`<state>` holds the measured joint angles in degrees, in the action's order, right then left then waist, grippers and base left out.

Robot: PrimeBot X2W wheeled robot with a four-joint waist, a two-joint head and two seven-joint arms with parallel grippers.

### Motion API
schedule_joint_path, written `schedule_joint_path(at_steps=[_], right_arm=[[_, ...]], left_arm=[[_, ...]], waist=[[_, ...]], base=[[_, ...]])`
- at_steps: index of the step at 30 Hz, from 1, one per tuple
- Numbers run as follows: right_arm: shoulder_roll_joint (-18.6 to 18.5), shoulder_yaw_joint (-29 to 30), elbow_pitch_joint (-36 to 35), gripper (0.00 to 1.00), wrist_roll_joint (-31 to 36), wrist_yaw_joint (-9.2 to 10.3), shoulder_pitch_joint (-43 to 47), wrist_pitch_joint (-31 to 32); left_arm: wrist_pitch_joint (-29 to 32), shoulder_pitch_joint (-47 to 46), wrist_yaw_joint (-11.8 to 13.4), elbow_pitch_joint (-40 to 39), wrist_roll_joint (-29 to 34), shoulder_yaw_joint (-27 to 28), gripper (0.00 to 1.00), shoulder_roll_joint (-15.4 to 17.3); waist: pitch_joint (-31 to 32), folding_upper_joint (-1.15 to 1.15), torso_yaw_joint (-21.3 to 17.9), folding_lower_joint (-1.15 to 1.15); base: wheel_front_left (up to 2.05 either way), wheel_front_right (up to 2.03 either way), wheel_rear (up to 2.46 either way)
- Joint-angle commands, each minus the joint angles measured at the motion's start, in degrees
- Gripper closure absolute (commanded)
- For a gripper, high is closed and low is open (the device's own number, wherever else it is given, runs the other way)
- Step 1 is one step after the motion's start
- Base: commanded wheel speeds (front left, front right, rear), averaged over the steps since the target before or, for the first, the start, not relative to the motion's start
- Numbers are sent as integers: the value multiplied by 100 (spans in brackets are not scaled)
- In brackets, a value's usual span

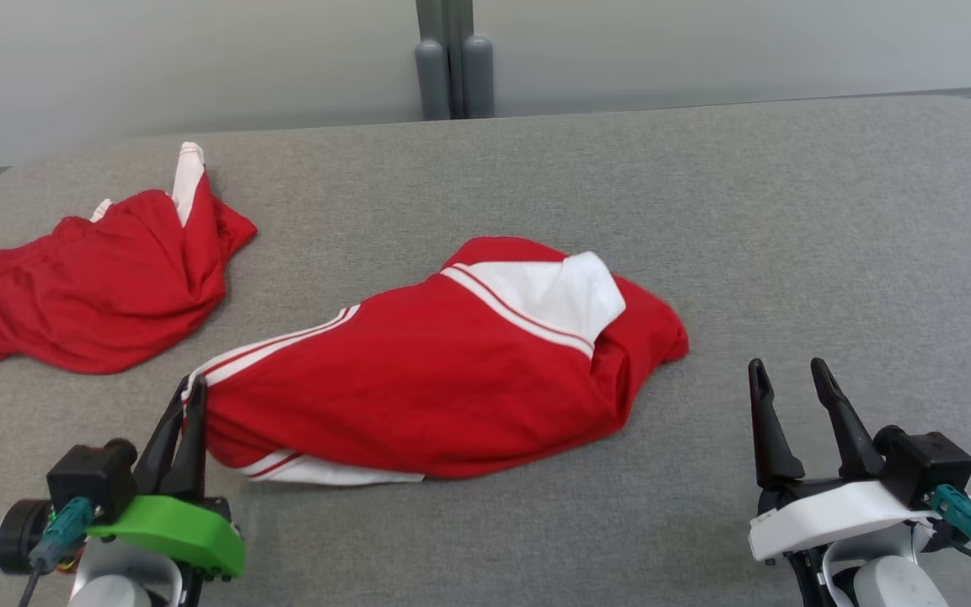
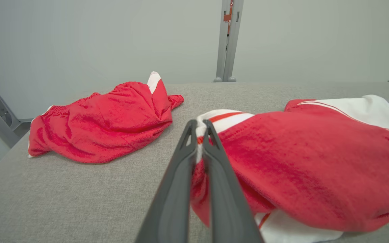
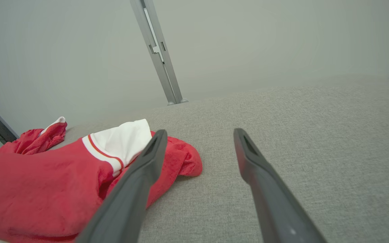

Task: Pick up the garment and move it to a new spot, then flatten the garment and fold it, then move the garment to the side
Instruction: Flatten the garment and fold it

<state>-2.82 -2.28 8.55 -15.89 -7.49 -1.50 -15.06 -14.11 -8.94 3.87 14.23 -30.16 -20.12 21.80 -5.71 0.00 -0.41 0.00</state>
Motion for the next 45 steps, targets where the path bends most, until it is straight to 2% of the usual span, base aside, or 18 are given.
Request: schedule_joint_path(at_steps=[1, 6, 7, 8, 9, 16, 20, 24, 30, 37, 45], right_arm=[[-13, -15, 21, 0, 11, 0, 42, -18], [-13, -21, 55, 0, 43, 0, 28, -18], [-13, -19, 67, 0, 50, 0, 37, -18], [-14, -13, 73, 0, 54, 0, 49, -18], [-14, -8, 80, 0, 66, 0, 53, -18], [-13, -11, 125, 0, 99, 0, 94, -18], [-13, -4, 134, 0, 117, 0, 119, -18], [-14, 41, 165, 0, 181, 0, 92, -18], [-142, 27, 396, 0, 292, 0, -127, -18], [-483, -290, 1158, 0, 390, 0, -735, -18], [-732, -599, 2349, 0, 322, 1, -1602, -18]], left_arm=[[39, 202, 105, -74, -60, 74, 100, 103], [67, 639, 284, -226, -215, 205, 100, 133], [55, 673, 299, -224, -237, 194, 96, 94], [49, 689, 310, -221, -244, 179, 41, 63], [32, 684, 304, -203, -262, 175, 0, 28], [-75, 525, 273, -193, -91, 235, 0, -140], [-109, 448, 268, -511, 201, 472, 0, -312], [-107, 615, 137, -940, 606, 837, 0, -610], [-104, 821, -191, -1115, 1198, 1233, 0, -1012], [-105, 890, -616, -929, 1597, 1597, 0, -1378], [-105, 683, -916, -797, 1846, 1764, 0, -1654]], waist=[[53, 0, 132, 0], [71, 0, 179, 0], [86, 0, 188, 0], [98, 0, 195, 0], [112, 0, 203, 0], [254, 0, 218, 0], [303, 0, 223, 0], [317, 0, 258, 0], [255, 0, 341, 0], [176, 0, 467, 0], [10, 0, 694, 0]], base=[[0, 0, 0], [0, 0, 0], [0, 0, 0], [0, 0, 0], [0, 0, 0], [0, 0, 0], [0, 0, 0], [0, 0, 0], [0, 0, 0], [0, 0, 0], [0, 0, 0]])
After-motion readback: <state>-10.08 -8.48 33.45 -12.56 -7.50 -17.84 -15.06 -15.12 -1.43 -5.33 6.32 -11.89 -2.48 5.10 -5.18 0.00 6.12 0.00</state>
